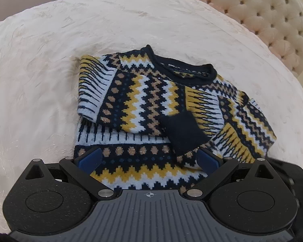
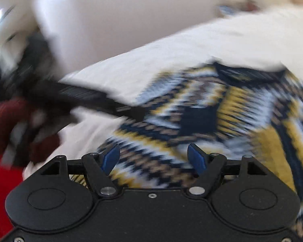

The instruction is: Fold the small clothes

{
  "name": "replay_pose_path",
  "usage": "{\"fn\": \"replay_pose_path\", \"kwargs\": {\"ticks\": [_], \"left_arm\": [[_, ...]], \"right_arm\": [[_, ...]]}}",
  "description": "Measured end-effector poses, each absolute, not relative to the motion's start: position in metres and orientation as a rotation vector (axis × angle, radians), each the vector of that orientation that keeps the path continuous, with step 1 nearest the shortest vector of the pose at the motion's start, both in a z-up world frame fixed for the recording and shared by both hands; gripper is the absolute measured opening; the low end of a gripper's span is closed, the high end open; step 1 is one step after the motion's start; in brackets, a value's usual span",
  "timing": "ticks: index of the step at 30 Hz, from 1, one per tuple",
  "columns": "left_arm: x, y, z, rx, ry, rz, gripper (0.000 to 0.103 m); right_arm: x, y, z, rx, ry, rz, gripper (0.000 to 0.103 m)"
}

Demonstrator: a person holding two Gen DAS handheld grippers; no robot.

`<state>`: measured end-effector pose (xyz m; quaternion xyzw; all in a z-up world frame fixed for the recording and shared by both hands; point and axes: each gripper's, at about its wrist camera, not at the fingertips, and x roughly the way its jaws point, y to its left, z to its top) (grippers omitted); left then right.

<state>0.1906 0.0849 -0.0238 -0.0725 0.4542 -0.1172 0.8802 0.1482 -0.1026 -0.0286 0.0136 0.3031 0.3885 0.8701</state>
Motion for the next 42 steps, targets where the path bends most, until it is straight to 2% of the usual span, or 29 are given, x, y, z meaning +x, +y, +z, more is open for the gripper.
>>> {"fn": "replay_pose_path", "kwargs": {"ticks": [4, 11, 18, 24, 29, 33, 38, 42], "left_arm": [[0.195, 0.086, -0.027, -0.176, 0.961, -0.241, 0.101], [0.195, 0.083, -0.031, -0.183, 0.971, -0.253, 0.101], [0.197, 0.083, -0.033, -0.191, 0.978, -0.257, 0.101], [0.206, 0.08, -0.031, -0.204, 0.984, -0.266, 0.101], [0.215, 0.072, -0.029, -0.225, 0.989, -0.287, 0.101], [0.217, 0.068, -0.031, -0.228, 1.002, -0.297, 0.101], [0.218, 0.071, -0.047, -0.268, 1.068, -0.305, 0.101], [0.21, 0.086, -0.055, -0.424, 1.086, -0.331, 0.101]], "right_arm": [[0.133, -0.079, -0.032, -0.158, 0.674, 0.891, 0.073], [0.171, -0.134, -0.044, 0.18, 0.656, 0.503, 0.077], [0.185, -0.136, -0.075, 0.356, 0.72, 0.575, 0.081], [0.154, -0.097, -0.047, -0.053, 0.62, 0.685, 0.081], [0.127, -0.062, -0.056, -0.419, 0.642, 0.76, 0.081], [0.116, -0.057, -0.066, -0.549, 0.655, 0.776, 0.081], [0.122, -0.063, -0.066, -0.507, 0.67, 0.757, 0.08], [0.118, -0.053, -0.07, -0.597, 0.661, 0.763, 0.081]]}}
